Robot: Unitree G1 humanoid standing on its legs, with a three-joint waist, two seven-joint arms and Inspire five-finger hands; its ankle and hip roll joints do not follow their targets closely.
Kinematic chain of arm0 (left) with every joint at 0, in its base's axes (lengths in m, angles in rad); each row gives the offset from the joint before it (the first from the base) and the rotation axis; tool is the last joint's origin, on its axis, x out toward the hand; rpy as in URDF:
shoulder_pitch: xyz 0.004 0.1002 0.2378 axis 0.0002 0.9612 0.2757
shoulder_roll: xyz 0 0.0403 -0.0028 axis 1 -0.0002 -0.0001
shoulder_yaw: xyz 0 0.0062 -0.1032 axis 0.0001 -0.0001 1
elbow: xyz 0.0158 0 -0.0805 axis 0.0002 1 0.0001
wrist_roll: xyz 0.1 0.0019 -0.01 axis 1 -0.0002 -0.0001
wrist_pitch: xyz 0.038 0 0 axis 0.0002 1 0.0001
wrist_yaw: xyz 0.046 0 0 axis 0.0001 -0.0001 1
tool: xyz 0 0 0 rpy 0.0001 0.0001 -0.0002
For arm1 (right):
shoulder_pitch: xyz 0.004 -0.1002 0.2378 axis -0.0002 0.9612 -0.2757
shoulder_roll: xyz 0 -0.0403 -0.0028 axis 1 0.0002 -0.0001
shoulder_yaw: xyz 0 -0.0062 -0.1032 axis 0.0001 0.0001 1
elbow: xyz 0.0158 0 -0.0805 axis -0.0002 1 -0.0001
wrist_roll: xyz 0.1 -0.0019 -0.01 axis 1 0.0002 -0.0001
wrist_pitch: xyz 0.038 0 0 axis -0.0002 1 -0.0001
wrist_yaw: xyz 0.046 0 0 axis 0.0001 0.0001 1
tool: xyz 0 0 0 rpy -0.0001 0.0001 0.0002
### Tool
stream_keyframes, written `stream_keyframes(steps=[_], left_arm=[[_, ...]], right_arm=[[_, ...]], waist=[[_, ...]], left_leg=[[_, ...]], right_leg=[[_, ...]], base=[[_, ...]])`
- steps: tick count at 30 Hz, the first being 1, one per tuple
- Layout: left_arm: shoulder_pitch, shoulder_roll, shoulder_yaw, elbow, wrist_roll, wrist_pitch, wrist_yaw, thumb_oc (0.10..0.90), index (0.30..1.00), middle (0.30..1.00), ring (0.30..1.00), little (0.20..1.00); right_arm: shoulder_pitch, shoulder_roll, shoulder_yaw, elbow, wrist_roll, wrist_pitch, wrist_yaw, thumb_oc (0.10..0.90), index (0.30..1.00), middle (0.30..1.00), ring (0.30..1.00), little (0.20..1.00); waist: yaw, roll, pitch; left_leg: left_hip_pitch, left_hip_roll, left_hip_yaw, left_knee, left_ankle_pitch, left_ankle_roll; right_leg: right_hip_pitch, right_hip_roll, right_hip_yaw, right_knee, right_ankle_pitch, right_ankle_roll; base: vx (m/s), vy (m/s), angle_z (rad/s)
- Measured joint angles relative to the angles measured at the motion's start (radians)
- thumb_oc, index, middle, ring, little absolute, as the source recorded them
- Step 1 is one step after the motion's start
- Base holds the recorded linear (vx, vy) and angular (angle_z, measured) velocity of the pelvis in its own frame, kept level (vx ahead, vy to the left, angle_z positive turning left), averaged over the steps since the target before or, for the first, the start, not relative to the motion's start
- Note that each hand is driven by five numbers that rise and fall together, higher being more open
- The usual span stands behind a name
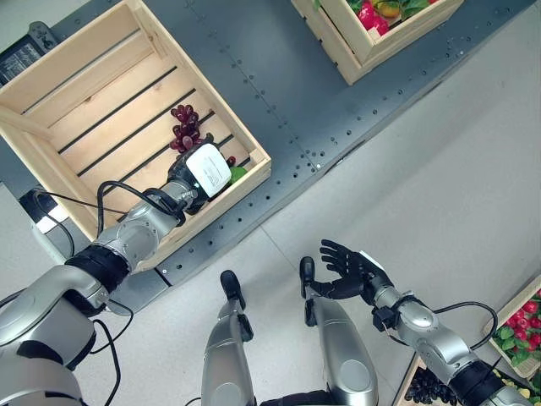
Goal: Pick up the fruits from the basket on one side to the basket on the other side
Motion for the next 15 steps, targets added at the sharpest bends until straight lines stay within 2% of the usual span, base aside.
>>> stream_keyframes(steps=[9, 15], left_arm=[[-0.001, -0.029, 0.0, 0.03, 0.04, 0.143, -0.021, 0.8, 0.9, 0.9, 0.9, 0.9], [-0.002, -0.036, 0.004, 0.032, 0.041, 0.17, -0.02, 0.8, 0.9, 0.9, 0.9, 0.9]], right_arm=[[-0.01, 0.002, 0.028, 0.003, 0.019, 0.0, 0.0, 0.8, 0.9, 0.9, 0.9, 0.9], [-0.029, 0.009, 0.028, 0.013, 0.037, 0.0, -0.007, 0.8, 0.9, 0.9, 0.9, 0.9]], waist=[[-0.002, -0.02, 0.0], [-0.001, -0.028, -0.001]], left_leg=[[-0.042, 0.004, -0.02, 0.029, -0.006, -0.001], [-0.075, 0.006, -0.024, 0.057, -0.015, 0.002]], right_leg=[[-0.029, 0.002, -0.004, 0.014, 0.001, -0.004], [-0.05, 0.003, -0.005, 0.024, 0.001, -0.004]], base=[[0.01, -0.005, 0.02], [0.0, -0.004, 0.02]])
